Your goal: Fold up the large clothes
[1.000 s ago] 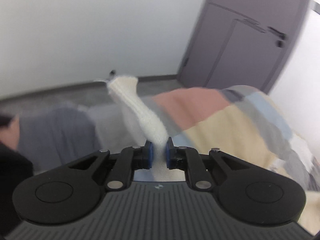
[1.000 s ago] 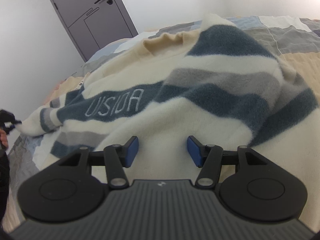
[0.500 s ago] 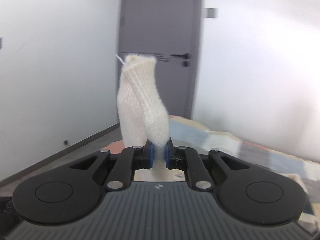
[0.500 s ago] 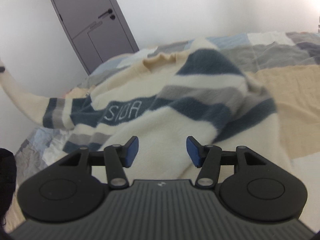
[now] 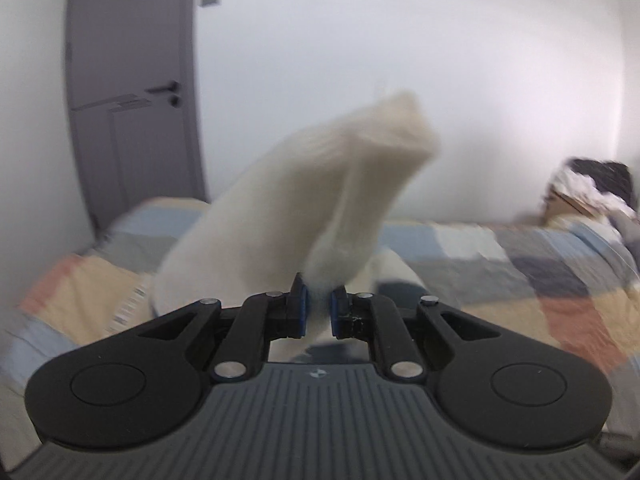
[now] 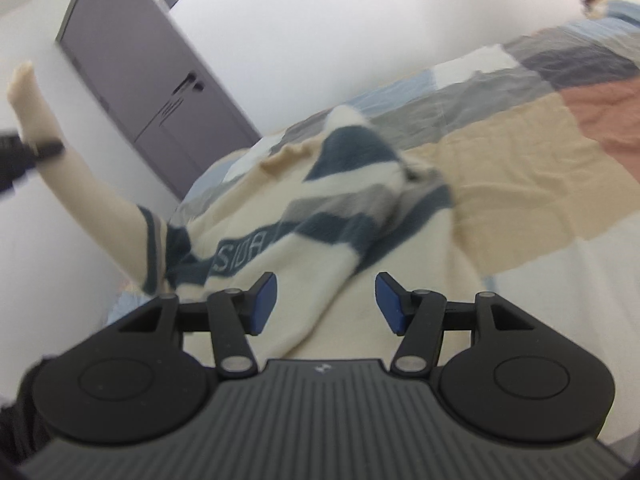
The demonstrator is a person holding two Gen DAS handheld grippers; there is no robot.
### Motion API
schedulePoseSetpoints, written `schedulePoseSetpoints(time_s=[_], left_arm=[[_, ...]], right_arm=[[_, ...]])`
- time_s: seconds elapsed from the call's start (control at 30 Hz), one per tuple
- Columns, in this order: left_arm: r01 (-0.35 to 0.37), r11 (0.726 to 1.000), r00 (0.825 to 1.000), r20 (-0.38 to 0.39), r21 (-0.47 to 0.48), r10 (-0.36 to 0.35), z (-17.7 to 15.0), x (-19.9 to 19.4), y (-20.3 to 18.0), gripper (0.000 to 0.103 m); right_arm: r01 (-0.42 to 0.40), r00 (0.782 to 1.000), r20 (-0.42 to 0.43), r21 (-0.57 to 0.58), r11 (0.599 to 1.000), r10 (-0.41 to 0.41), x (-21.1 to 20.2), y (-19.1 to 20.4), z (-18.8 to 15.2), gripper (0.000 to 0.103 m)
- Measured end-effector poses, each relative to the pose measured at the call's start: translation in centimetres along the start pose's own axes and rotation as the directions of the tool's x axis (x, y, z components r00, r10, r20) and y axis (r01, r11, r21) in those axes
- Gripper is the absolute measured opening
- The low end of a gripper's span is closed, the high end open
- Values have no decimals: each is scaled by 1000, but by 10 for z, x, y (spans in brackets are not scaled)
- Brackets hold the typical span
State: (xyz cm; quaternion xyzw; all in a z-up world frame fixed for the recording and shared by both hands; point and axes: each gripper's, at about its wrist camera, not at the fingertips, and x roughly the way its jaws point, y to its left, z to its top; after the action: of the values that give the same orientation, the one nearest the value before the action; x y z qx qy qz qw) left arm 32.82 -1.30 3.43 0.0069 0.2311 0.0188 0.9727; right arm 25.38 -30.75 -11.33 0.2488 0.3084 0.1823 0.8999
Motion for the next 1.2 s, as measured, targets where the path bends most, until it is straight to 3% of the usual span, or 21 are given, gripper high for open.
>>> schedulePoseSetpoints(time_s=[0.1, 0.27, 0.43, 0.57, 0.63, 0.73, 0.77, 0.83, 1.0, 1.1, 1.2], left_arm=[[42, 999, 997, -70, -13, -43, -64, 8, -48, 13], [61, 996, 982, -174, -69, -72, -148, 32, -67, 13], [70, 994, 968, -235, -79, -86, -190, 59, -74, 13], [117, 987, 955, -258, -114, -143, -186, 60, -60, 14], [132, 981, 950, -264, -143, -166, -178, 40, -50, 18], [170, 964, 929, -293, -206, -227, -170, 23, -38, 50], [191, 954, 918, -302, -233, -258, -168, 16, -33, 69], [242, 934, 905, -285, -263, -315, -167, -3, -23, 73], [249, 927, 914, -250, -280, -321, -167, -45, 6, 74], [188, 940, 943, -214, -284, -253, -172, -59, 30, 74], [139, 950, 957, -209, -278, -201, -181, -57, 51, 74]], right_arm=[[32, 999, 3, 37, 999, -32, -7, -19, 2, 58], [50, 999, 11, 146, 988, -52, -16, -51, 4, 58], [31, 999, 17, 168, 985, -34, -16, -55, 2, 58], [36, 999, 21, 135, 990, -39, -13, -49, 2, 58], [36, 999, 22, 131, 991, -39, -11, -47, 3, 58], [31, 999, 26, 114, 993, -34, -7, -42, 2, 58], [28, 999, 24, 107, 994, -31, -5, -39, 2, 58], [18, 1000, 18, 87, 996, -20, -2, -32, 0, 58], [11, 1000, -18, 34, 999, -11, 13, -14, -6, 59], [18, 999, -47, 12, 1000, -17, 23, -6, -11, 69], [45, 996, -80, 9, 999, -44, 34, -3, -15, 71]])
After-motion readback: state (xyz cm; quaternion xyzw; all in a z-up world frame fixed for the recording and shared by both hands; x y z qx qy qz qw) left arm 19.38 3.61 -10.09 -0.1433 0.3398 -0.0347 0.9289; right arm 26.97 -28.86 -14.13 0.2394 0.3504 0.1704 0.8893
